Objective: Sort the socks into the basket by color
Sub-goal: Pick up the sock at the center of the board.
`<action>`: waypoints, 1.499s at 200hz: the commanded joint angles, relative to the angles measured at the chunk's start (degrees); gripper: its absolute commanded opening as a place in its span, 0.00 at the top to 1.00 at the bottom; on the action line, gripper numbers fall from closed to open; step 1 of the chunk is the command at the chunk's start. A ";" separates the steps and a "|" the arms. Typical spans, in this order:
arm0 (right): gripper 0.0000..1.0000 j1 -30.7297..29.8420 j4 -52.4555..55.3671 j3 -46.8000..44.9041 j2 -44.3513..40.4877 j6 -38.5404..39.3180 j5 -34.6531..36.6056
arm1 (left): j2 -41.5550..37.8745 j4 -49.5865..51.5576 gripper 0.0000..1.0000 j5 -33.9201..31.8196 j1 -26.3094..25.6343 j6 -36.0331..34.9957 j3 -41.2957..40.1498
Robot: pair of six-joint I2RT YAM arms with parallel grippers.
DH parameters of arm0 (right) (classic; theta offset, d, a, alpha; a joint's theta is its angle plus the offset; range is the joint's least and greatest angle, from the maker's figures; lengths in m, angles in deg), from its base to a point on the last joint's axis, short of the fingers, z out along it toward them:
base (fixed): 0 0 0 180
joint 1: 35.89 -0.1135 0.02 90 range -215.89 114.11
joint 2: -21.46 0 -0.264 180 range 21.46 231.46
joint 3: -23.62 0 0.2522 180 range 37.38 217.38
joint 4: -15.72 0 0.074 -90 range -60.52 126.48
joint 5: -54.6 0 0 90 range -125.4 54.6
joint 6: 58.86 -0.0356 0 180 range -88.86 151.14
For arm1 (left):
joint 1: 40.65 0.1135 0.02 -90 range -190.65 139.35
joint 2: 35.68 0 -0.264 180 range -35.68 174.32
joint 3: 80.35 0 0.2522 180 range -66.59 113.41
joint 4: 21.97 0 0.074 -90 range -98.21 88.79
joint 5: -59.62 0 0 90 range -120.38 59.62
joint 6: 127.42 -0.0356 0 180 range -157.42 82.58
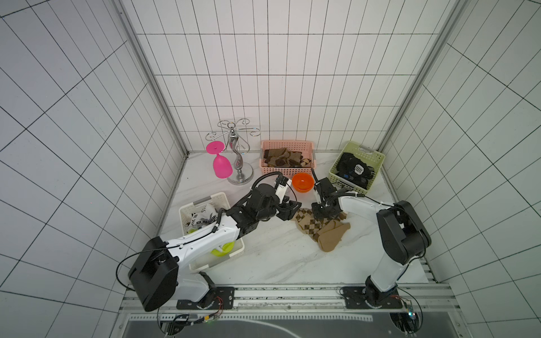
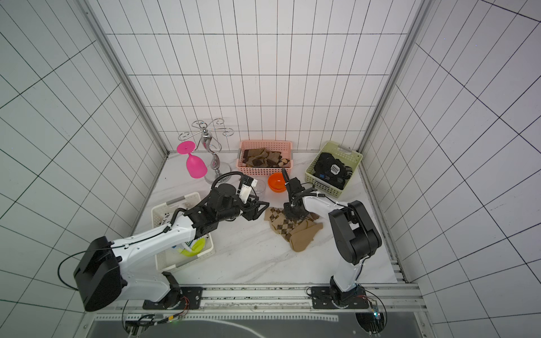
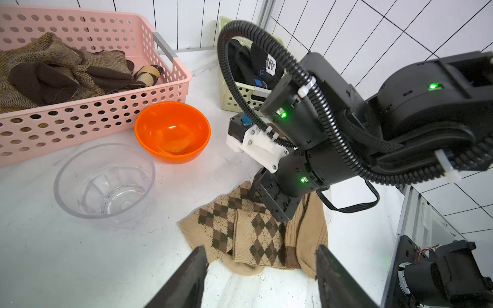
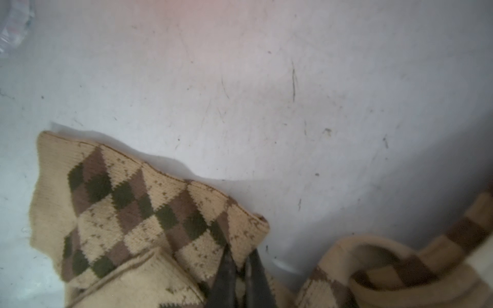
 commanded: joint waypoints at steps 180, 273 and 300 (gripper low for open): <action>1.00 -0.52 4.65 7.48 -30.64 1.91 -17.07 | -4.28 -9.40 0.30 -1.73 -7.29 -11.32 -2.34; 1.00 -0.45 3.91 11.42 -31.74 -1.09 -33.61 | -1.30 -14.59 0.20 -18.82 -12.02 -16.61 -2.96; 1.00 -0.45 2.57 11.36 -32.20 -2.61 -37.05 | 0.84 -16.51 0.19 -19.45 -12.11 -17.49 -2.64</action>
